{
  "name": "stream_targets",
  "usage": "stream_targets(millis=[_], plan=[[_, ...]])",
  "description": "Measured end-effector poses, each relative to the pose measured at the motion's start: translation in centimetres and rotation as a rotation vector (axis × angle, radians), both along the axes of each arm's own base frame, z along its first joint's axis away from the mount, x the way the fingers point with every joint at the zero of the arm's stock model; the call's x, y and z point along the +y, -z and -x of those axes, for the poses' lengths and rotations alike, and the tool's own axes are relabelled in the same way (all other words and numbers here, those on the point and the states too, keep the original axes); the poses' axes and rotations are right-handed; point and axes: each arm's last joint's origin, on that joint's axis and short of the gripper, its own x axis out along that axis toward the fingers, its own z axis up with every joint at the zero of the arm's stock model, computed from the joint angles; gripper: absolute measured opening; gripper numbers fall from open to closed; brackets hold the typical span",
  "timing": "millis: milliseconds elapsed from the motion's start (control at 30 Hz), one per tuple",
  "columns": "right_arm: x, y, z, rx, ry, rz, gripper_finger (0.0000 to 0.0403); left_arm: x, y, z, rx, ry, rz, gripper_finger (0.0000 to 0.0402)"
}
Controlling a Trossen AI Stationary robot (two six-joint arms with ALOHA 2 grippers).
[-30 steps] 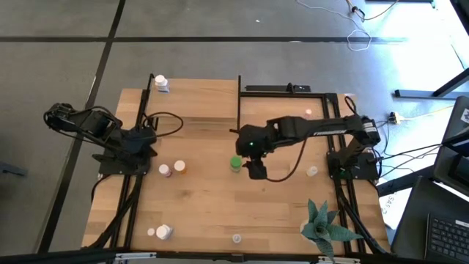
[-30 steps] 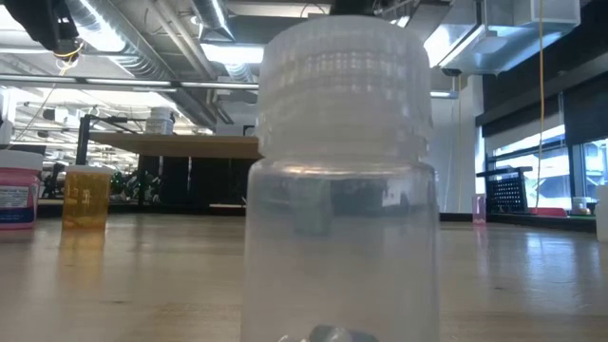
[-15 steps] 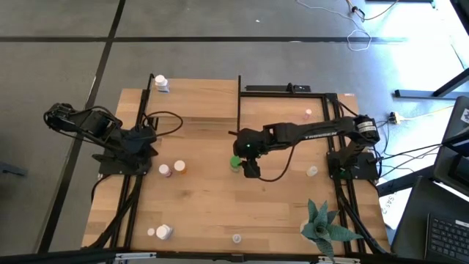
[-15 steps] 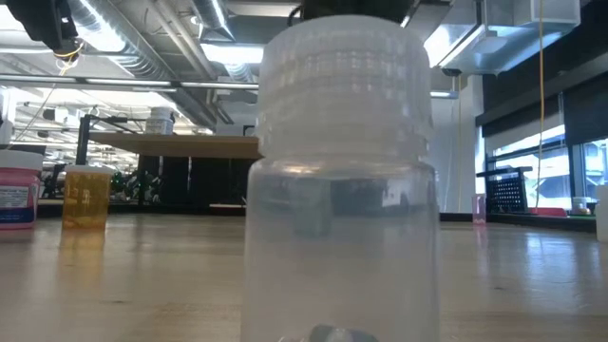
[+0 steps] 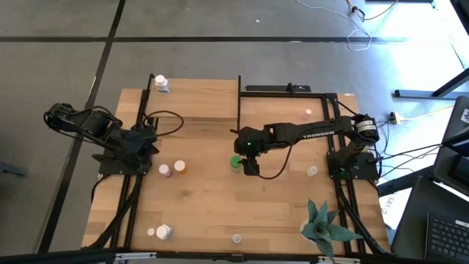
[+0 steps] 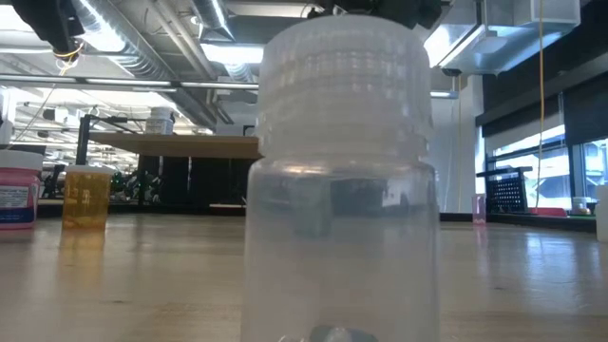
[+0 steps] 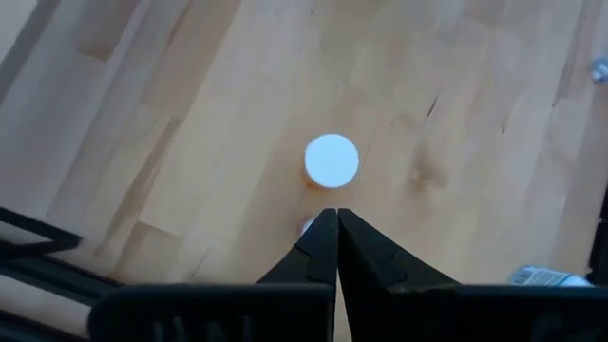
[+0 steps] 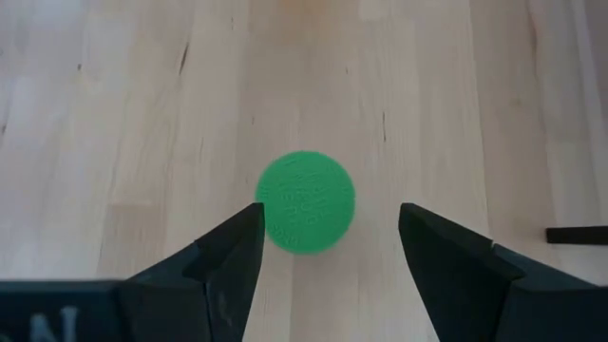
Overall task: Pick and place medicine bottles onto shelf by color
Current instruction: Put the green pill bottle on the shelf
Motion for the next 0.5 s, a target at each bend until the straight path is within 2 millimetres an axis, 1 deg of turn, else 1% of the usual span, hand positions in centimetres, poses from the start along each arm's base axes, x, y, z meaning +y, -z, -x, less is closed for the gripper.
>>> stream_targets(millis=[167,500], plan=[[0.0,-0.02,-0.04,-0.005,-0.006,0.004,0.0245,-0.08,0.08,-0.26,0.017,0.081,-0.073,0.0],[0.02,-0.05,-0.06,-0.008,0.003,-0.003,0.0245,-0.05,0.08,-0.29,0.016,0.076,-0.085,0.0]])
